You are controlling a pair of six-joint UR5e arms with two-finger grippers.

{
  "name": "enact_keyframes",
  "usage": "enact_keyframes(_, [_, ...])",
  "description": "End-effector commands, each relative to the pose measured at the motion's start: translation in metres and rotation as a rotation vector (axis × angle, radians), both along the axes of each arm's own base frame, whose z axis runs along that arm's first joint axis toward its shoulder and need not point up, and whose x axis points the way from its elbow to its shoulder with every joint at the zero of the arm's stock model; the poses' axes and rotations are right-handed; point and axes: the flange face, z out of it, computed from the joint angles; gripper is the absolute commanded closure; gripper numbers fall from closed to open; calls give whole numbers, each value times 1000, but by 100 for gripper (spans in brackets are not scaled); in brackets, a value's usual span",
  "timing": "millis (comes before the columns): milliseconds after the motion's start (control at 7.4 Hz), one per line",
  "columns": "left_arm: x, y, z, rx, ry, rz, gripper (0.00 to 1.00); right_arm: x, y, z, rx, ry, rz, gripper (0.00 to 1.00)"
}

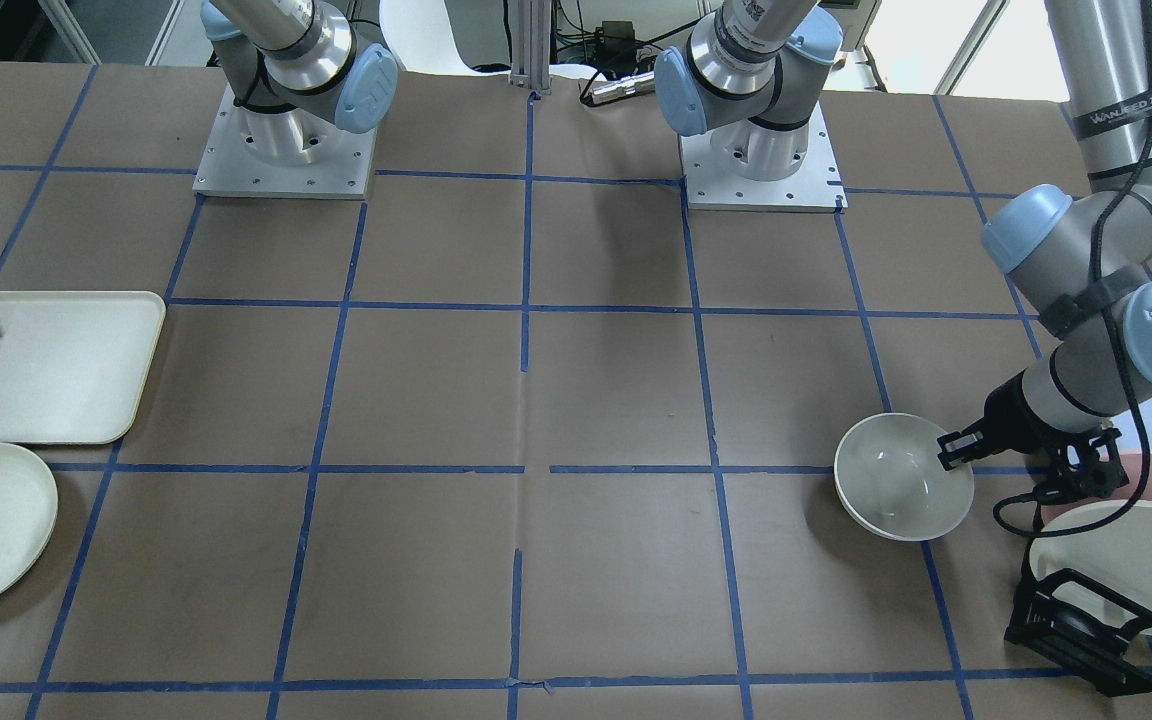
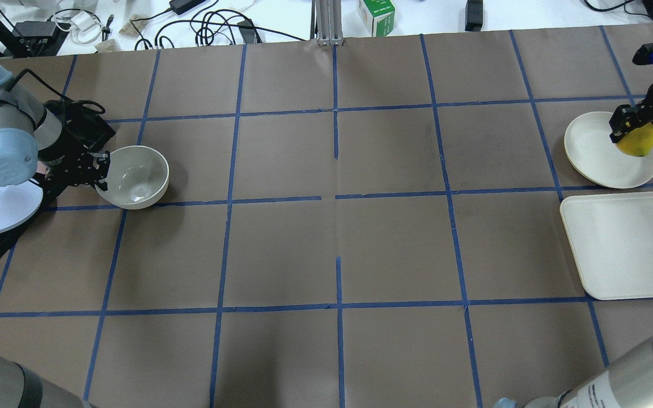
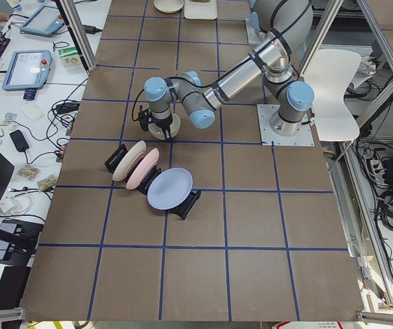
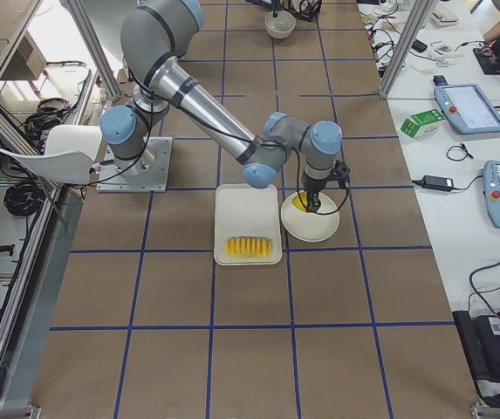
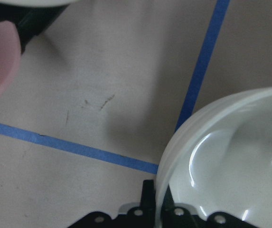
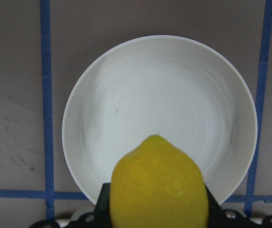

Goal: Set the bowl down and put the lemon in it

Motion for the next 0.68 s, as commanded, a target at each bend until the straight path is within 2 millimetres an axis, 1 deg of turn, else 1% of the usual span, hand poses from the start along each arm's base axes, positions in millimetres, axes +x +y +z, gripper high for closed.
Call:
enact_keyframes(0, [-51,-4,35,-60,74,-15,100,31,51,107,8,-7,1,88])
enact_keyframes(135, [-95,-1,49,-57,81,-9,100,47,75,145,-9,3,2,88])
enact_keyframes(270, [-159,3,55,-49,103,-6,100,57,90,164,-4,-4,1,88])
enact_keyframes(405, [-237,12,56,-43,152,-4,100,63,94,162,-1,-41,3,93])
enact_keyframes(541, [-300,23,45,-21,155,-19,100,64,94,161,3,-44,-5,94])
